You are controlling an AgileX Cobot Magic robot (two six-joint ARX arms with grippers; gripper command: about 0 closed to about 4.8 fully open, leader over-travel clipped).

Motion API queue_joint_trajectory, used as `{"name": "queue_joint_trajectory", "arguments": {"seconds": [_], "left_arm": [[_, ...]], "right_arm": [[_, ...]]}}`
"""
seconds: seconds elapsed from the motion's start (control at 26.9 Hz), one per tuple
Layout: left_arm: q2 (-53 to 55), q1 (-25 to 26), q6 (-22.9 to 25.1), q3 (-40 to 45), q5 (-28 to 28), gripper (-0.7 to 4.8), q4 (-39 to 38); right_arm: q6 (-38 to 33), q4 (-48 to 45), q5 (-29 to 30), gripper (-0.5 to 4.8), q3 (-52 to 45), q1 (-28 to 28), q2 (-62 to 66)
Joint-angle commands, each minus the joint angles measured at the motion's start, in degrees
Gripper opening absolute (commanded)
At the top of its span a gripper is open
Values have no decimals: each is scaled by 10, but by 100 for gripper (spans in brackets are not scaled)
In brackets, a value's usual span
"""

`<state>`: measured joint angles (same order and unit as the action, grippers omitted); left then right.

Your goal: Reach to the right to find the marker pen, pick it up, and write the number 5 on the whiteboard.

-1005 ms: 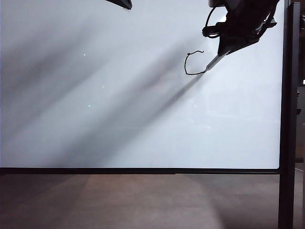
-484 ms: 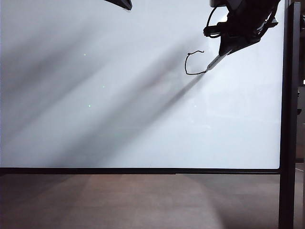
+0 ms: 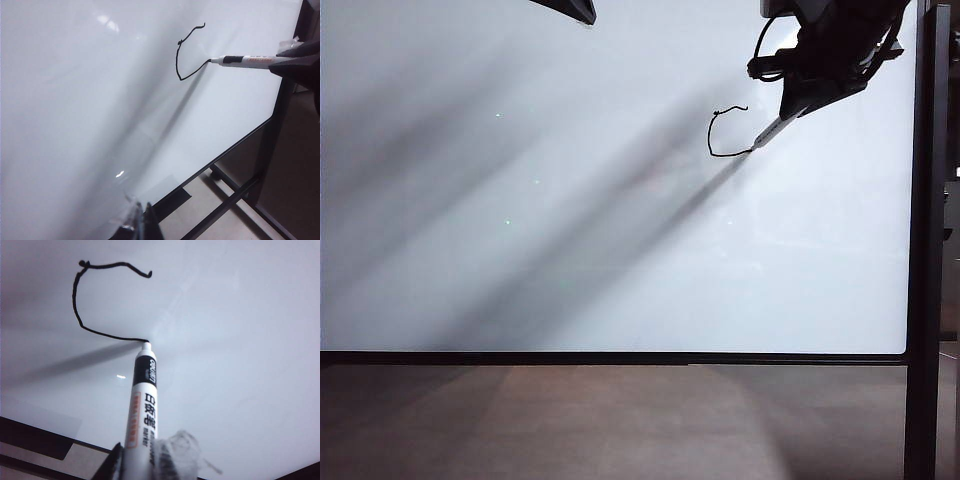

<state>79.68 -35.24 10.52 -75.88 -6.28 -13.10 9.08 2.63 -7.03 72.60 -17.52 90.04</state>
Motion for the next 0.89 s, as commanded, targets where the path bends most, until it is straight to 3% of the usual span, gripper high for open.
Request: {"name": "queue_joint_trajectory", "arguments": {"seconds": [0.04, 0.89], "left_arm": [[-2, 0, 0, -3, -2, -5, 3], [-2, 0, 0, -3, -2, -5, 3]], "right_arm": [[-1, -11, -6, -6, 4, 3, 8], [-5, 16, 9, -6, 4, 3, 33]]}}
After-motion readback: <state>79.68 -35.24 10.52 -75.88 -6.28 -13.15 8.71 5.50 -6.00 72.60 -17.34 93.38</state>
